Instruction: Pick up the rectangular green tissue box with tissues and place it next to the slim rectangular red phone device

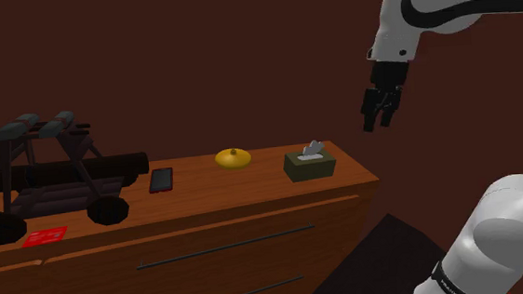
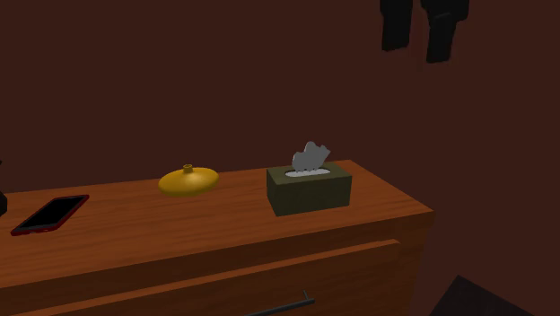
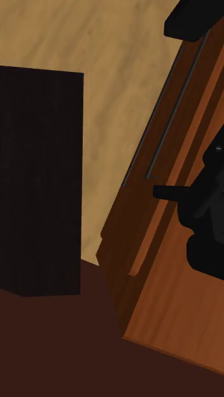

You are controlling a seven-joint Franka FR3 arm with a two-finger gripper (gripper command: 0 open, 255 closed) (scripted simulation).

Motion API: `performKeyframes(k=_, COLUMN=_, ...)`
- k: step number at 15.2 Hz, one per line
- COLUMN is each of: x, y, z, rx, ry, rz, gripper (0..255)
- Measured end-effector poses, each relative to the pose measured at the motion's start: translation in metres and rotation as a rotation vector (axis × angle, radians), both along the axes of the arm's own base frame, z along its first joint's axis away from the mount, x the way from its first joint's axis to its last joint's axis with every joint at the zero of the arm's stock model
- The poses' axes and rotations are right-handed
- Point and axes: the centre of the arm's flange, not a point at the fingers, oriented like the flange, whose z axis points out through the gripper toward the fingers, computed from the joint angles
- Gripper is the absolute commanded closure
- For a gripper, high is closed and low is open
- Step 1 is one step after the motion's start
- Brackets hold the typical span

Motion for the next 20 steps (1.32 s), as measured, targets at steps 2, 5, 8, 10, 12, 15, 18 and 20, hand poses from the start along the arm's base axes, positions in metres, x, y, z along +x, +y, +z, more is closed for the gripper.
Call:
performKeyframes(k=2, x=0.003, y=0.001, z=-0.004, rx=0.003, ry=-0.006, rz=-0.019, gripper=0)
performKeyframes(k=5, x=0.019, y=-0.001, z=-0.027, rx=0.017, ry=-0.048, rz=-0.123, gripper=0)
performKeyframes(k=8, x=0.039, y=-0.006, z=-0.050, rx=0.033, ry=-0.100, rz=-0.245, gripper=0)
performKeyframes(k=10, x=0.055, y=-0.007, z=-0.069, rx=0.045, ry=-0.134, rz=-0.328, gripper=0)
performKeyframes(k=12, x=0.066, y=-0.011, z=-0.084, rx=0.056, ry=-0.169, rz=-0.411, gripper=0)
performKeyframes(k=15, x=0.086, y=-0.019, z=-0.108, rx=0.073, ry=-0.221, rz=-0.537, gripper=0)
performKeyframes(k=18, x=0.108, y=-0.031, z=-0.127, rx=0.090, ry=-0.275, rz=-0.662, gripper=0)
performKeyframes(k=20, x=0.126, y=-0.039, z=-0.143, rx=0.102, ry=-0.310, rz=-0.746, gripper=0)
